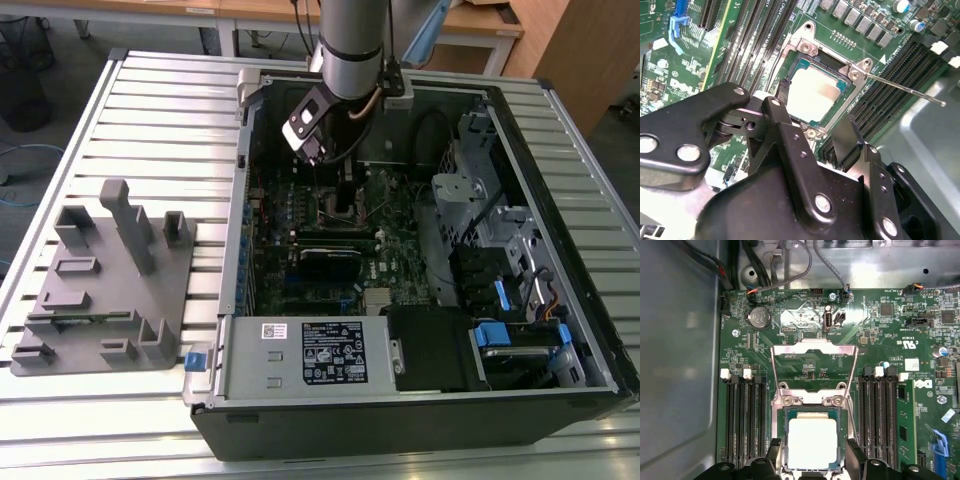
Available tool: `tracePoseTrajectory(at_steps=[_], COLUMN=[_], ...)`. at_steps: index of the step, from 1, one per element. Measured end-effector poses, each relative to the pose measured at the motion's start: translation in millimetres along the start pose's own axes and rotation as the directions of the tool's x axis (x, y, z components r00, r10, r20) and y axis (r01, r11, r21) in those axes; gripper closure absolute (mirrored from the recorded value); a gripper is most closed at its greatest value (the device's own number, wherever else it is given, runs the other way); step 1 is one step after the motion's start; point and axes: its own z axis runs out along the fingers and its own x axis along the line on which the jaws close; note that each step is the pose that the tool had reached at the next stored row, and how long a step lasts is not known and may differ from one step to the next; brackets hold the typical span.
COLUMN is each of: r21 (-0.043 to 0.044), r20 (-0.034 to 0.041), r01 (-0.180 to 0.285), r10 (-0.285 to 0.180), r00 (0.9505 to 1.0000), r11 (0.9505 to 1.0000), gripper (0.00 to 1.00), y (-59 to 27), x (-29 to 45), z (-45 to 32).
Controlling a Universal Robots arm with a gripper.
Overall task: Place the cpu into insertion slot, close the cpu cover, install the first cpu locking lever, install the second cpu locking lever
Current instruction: 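Place the cpu into insertion slot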
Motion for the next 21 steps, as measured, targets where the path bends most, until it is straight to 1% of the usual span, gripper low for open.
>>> tracePoseTrajectory(at_steps=[13,15,17,18,20,21], r21=[0.0,-0.0001,0.0,0.0,-0.0001,0.0], r20=[-0.0001,-0.0001,-0.0001,-0.0001,-0.0001,-0.0001], r01=[0.0,0.0,0.0,0.0,0.0,0.0], r10=[0.0,0.0,0.0,0.0,0.0,0.0], r00=[1.0,1.0,1.0,1.0,1.0,1.0], r11=[1.0,1.0,1.0,1.0,1.0,1.0], gripper=[0.39,0.4,0.53,0.53,0.65,0.65], y=[0.0,0.0,0.0,0.0,0.0,0.1], x=[0.0,0.0,0.0,0.0,0.0,0.0], z=[-0.6,-0.7,-0.7,-0.8,-0.8,-0.9])
